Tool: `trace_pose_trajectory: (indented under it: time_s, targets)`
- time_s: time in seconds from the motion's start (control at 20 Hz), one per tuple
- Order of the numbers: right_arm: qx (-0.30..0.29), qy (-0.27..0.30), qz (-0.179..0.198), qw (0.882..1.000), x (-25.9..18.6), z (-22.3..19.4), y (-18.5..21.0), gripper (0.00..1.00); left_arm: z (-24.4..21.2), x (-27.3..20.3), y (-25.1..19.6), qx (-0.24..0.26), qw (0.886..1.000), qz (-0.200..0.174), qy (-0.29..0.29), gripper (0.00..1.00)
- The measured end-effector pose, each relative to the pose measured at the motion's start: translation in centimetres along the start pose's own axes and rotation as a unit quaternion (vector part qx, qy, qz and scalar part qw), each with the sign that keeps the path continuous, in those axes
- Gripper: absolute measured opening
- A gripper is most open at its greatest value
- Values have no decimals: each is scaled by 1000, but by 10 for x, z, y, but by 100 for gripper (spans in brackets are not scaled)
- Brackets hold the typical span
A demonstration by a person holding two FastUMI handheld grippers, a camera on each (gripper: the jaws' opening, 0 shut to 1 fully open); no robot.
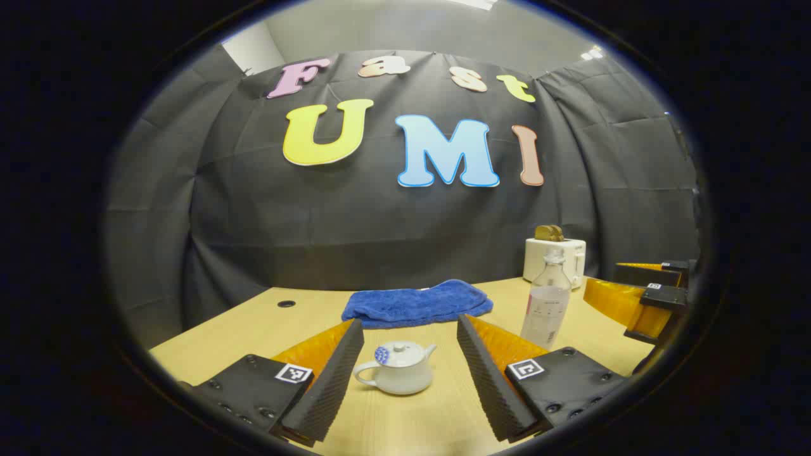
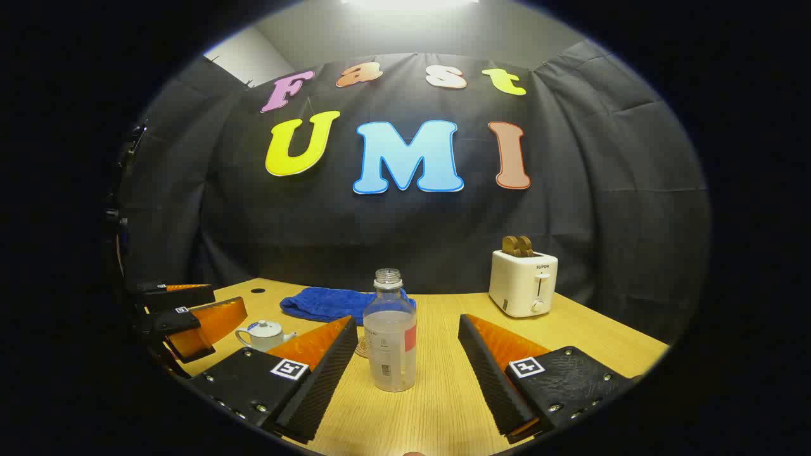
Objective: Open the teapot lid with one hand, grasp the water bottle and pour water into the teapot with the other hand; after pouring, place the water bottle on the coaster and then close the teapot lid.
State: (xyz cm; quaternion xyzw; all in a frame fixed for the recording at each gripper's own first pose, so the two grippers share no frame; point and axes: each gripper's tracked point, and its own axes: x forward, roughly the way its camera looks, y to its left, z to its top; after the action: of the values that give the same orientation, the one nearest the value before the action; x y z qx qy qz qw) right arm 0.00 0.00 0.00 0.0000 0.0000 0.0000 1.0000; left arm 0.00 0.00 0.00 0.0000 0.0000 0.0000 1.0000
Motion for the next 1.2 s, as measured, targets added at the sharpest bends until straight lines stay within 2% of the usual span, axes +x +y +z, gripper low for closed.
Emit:
trace_pose_trajectory:
  time_s: [0.65,1.15,1.2]
  targets:
    - [9,6,-1,1000,3,-4,-3,99,-12,13,2,-10,1000,-2,15,100]
    - [26,21,-7,999,5,-18,-14,99,-46,68,12,-9,998,1,58,100]
    - [29,23,-9,999,6,-19,-17,99,-48,73,13,-9,998,0,61,97]
